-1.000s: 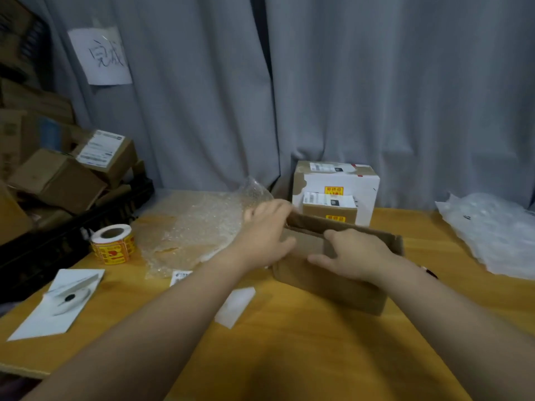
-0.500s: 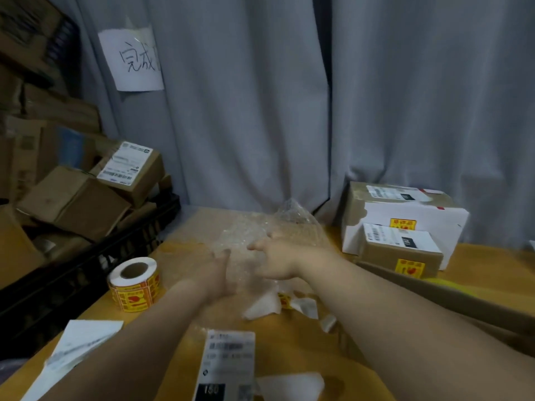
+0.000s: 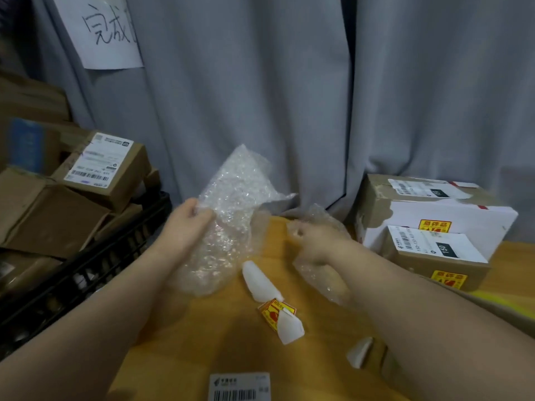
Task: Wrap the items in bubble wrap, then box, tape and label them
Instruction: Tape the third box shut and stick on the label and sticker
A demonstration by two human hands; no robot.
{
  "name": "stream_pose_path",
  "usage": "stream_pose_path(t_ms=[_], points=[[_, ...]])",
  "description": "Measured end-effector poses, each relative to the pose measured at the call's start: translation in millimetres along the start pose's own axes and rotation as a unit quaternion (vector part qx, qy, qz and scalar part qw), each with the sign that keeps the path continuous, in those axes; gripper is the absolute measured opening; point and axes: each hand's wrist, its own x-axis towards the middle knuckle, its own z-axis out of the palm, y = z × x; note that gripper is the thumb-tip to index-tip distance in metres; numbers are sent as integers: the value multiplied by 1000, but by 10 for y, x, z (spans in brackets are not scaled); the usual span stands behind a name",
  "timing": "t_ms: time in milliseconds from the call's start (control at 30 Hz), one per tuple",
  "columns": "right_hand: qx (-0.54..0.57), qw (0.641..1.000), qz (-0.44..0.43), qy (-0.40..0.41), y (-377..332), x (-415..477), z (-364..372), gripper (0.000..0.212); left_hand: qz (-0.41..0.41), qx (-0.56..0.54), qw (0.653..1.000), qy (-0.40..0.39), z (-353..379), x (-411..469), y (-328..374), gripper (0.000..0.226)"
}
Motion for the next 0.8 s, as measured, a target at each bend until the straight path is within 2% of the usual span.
stream_pose_path(t_ms=[67, 100, 133, 200, 267, 300, 333, 400, 433, 467, 500, 533, 600, 633, 667, 700, 733, 800], points=[[166, 976, -8, 142, -124, -25, -197, 37, -1, 6, 999, -46, 39, -40, 77, 6], [277, 947, -7, 160, -183, -90, -312, 30, 24, 33, 998, -45, 75, -71, 110, 12], [406, 901, -13, 153, -254, -157, -416, 37, 60, 68, 996, -23, 109, -110, 145, 17], [593, 799, -31, 95, -349, -302, -586, 69, 138, 147, 979, 44, 158, -206, 208, 24], [637, 765, -72, 54, -395, -448, -700, 106, 241, 224, 940, 87, 194, -320, 247, 26], [637, 764, -93, 41, -392, -521, -737, 113, 313, 271, 906, 89, 210, -367, 267, 24], [638, 762, -110, 36, -384, -604, -788, 111, 379, 312, 867, 88, 216, -406, 287, 21], [657, 742, -125, 39, -347, -755, -896, 78, 466, 365, 801, 88, 235, -487, 322, 20], [659, 739, -130, 56, -304, -838, -945, 59, 492, 379, 780, 81, 243, -545, 357, 23], [656, 738, -135, 81, -242, -918, -995, 46, 496, 387, 774, 74, 262, -607, 401, 29], [658, 730, -153, 107, -151, -993, -1043, 38, 470, 382, 793, 61, 288, -680, 452, 43], [669, 711, -180, 121, -41, -1084, -1095, 33, 419, 350, 836, 48, 315, -763, 531, 60], [701, 665, -231, 115, 199, -1300, -1230, 29, 253, 182, 949, 43, 356, -907, 739, 91], [712, 651, -243, 108, 329, -1400, -1289, 33, 162, 80, 983, 43, 374, -941, 848, 103], [718, 642, -248, 104, 457, -1505, -1340, 41, 72, -10, 997, 21, 384, -998, 992, 113], [721, 634, -257, 106, 583, -1608, -1377, 50, -9, -96, 995, -34, 407, -1066, 1136, 112], [723, 631, -260, 109, 696, -1710, -1398, 57, -62, -177, 977, -103, 452, -1131, 1262, 98], [721, 634, -249, 129, 892, -1892, -1403, 65, -85, -296, 927, -215, 621, -1258, 1456, 47]])
